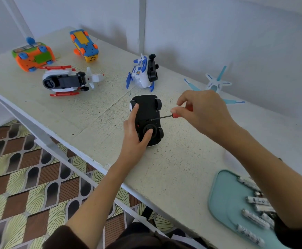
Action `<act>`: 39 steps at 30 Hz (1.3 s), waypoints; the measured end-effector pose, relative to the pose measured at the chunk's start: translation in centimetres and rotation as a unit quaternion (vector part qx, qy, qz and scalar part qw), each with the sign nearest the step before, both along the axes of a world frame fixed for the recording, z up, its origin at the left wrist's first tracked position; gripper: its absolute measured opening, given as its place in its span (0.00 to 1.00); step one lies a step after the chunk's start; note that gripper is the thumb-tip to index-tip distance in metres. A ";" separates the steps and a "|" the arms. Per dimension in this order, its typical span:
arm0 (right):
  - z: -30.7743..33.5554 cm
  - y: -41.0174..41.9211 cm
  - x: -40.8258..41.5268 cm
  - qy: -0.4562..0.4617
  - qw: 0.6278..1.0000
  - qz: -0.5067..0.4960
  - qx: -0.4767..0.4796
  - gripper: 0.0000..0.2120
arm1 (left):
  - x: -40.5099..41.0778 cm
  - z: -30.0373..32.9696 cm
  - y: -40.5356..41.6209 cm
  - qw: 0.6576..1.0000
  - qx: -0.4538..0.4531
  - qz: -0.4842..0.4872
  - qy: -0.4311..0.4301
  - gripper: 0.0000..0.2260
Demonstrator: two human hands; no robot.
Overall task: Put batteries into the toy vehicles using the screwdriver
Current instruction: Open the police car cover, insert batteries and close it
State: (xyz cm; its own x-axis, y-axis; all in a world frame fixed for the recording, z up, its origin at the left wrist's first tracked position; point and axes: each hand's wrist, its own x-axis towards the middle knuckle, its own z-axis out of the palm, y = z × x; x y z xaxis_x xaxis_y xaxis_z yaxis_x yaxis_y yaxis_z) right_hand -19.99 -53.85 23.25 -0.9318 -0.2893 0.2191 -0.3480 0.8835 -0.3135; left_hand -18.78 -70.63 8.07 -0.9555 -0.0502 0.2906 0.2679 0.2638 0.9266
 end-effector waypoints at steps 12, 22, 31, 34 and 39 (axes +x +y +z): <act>0.4 -0.2 0.3 -0.026 0.996 0.049 -0.072 0.08 | -0.2 -0.2 -0.1 1.000 0.011 0.006 -0.016 0.32; 0.0 -1.2 0.5 -0.006 0.999 0.004 0.036 0.19 | -0.2 -0.2 -0.2 1.000 0.016 0.012 -0.023 0.32; -0.2 -0.9 0.3 0.053 0.997 -0.013 -0.046 0.06 | -0.3 -0.2 -0.1 0.999 0.011 0.017 -0.029 0.32; 0.2 -1.1 0.5 0.028 0.997 -0.042 0.061 0.16 | -0.2 -0.1 -0.1 0.999 0.005 0.016 -0.028 0.32; -0.5 -0.8 0.4 0.014 0.999 -0.017 0.038 0.22 | -0.2 -0.1 -0.2 0.999 0.021 0.014 -0.038 0.32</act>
